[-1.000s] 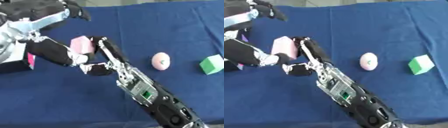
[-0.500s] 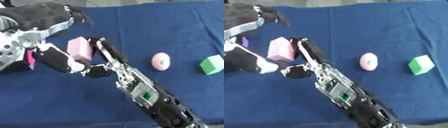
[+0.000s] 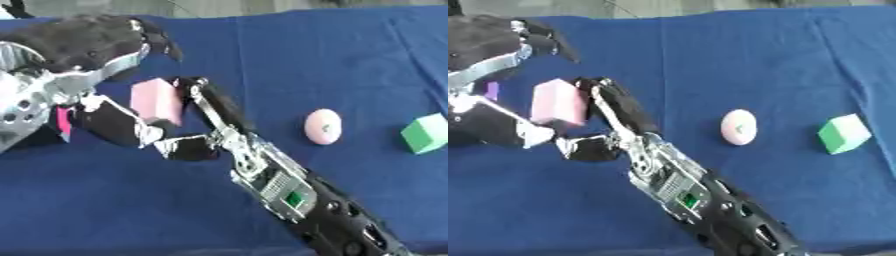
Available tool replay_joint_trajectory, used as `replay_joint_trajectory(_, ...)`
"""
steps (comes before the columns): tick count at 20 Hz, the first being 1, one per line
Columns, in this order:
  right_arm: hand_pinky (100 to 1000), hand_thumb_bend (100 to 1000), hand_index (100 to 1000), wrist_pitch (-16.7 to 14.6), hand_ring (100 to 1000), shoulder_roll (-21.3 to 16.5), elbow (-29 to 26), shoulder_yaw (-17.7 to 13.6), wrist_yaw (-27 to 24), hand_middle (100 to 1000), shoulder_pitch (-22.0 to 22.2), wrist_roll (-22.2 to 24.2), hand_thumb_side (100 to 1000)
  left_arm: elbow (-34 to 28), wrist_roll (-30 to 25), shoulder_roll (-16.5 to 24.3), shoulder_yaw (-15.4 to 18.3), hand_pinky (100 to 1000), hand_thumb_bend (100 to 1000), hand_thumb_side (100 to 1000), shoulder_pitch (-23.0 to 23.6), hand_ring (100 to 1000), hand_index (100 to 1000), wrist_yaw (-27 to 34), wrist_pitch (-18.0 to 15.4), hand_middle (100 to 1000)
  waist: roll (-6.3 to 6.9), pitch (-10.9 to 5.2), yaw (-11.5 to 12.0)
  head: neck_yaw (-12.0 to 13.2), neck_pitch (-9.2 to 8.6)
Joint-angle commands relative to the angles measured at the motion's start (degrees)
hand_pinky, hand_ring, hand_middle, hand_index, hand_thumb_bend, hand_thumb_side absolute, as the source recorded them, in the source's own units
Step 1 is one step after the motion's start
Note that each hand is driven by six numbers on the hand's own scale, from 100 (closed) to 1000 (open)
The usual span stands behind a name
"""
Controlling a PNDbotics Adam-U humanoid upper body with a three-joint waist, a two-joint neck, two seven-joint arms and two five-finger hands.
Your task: Pick up the objects with one hand, pass them to the other hand, and then place them into the box on the other side of the table.
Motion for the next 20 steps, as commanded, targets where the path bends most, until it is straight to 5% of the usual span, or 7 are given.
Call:
replay_joint_trajectory(1, 780, 100, 620, -1.07, 520, -0.26, -0.03, 0.06, 0.25, 492, -0.65, -1.43, 128, -0.64, -12.2, 1.8, 0.81, 861, 392, 310, -0.26, 850, 877, -0.29, 12.51, 819, 0.15, -0.92, 0.07, 0.16, -0.81)
replay_joint_trajectory(20, 771, 100, 610, -5.94, 510, -0.3, 2.14, 0.89, 2.12, 483, -0.46, -4.27, 119, -0.64, -12.2, 2.83, 1.26, 861, 387, 304, 1.0, 849, 879, 0.26, 13.24, 819, 0.09, -0.62, 0.02, 0.58, -1.03)
